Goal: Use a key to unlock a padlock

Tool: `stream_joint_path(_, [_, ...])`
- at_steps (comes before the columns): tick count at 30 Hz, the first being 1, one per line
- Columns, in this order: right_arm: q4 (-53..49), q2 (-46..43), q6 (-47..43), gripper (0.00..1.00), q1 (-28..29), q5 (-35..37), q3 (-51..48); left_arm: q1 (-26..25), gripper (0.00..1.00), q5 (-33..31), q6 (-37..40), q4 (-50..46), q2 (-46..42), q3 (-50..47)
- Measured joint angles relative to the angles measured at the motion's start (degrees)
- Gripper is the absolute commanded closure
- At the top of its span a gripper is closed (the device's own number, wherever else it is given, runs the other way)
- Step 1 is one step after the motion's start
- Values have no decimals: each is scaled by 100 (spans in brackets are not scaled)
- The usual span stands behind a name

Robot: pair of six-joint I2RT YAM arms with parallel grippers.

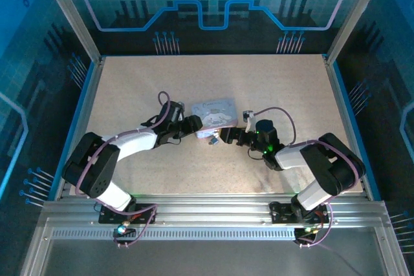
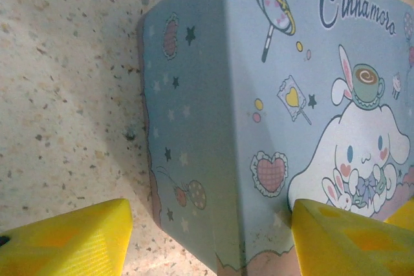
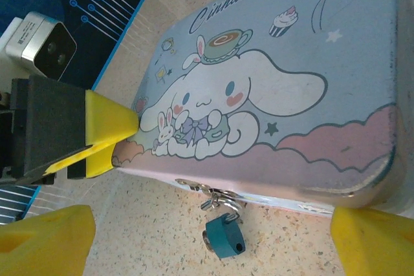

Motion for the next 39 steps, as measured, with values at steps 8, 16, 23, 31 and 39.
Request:
stream_joint_path(8, [85, -76, -249, 10, 216, 57, -348, -173, 33, -4, -232, 151, -168, -229])
stream_joint_path(16, [450, 219, -304, 19, 376, 46, -413, -210, 33, -9, -256, 153, -245, -306])
stream_joint_path(23, [883, 835, -280, 26, 378, -63, -323, -210, 33, -7, -258, 153, -245, -308])
stream_joint_path(31, [1163, 1224, -267, 35, 376, -195, -111, -210, 33, -7, -258, 160, -243, -308])
stream_joint_path(39, [1622, 1563, -214, 42, 376, -313, -63, -210, 33, 2, -278, 210, -210, -308])
